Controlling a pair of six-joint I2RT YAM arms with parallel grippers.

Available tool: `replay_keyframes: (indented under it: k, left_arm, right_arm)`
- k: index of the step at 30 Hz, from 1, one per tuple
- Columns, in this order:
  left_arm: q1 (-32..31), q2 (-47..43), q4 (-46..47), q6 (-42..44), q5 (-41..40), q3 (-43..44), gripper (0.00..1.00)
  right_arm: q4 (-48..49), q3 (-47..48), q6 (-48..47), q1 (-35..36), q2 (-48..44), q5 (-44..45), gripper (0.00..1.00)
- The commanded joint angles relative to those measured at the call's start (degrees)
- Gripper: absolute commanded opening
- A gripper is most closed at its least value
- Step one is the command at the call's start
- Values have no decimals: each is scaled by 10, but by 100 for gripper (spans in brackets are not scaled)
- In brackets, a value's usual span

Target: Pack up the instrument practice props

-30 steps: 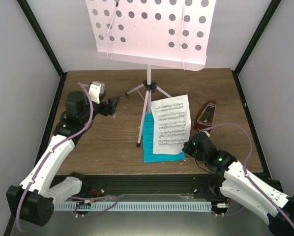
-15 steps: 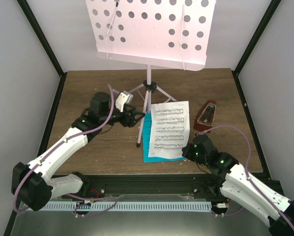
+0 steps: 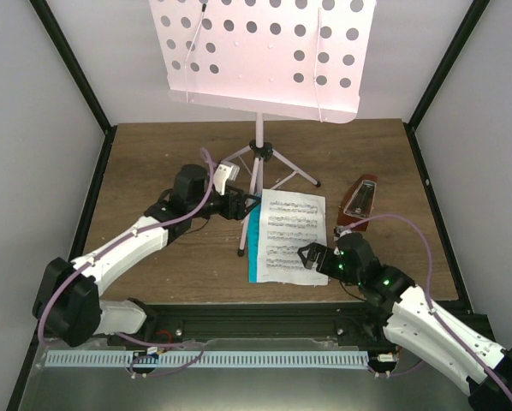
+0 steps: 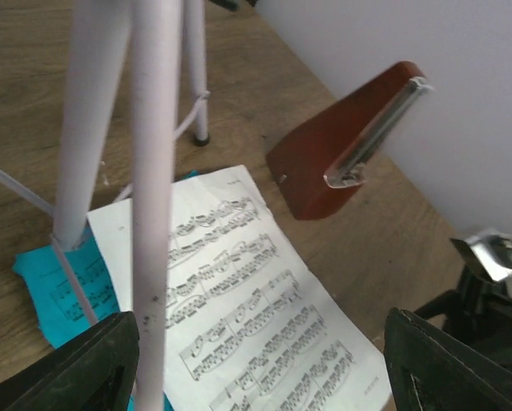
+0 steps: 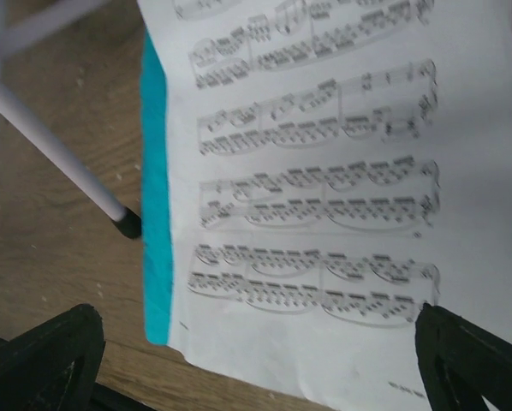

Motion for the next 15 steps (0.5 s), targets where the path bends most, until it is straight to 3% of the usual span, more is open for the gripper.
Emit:
replay_keyframes:
  k: [1,7,15]
  left_arm:
    - [1,21,51,-24,-49,16,80]
    - [1,87,71,16,-63,55,79]
    - [1,156,107,46,-142,95,51]
  right_arm:
    - [88,12,35,-4,-3,34,100]
    - [197,-15,41,-4,-17,-22,100]
    - [165,-9,19,-3,-14,-45,100]
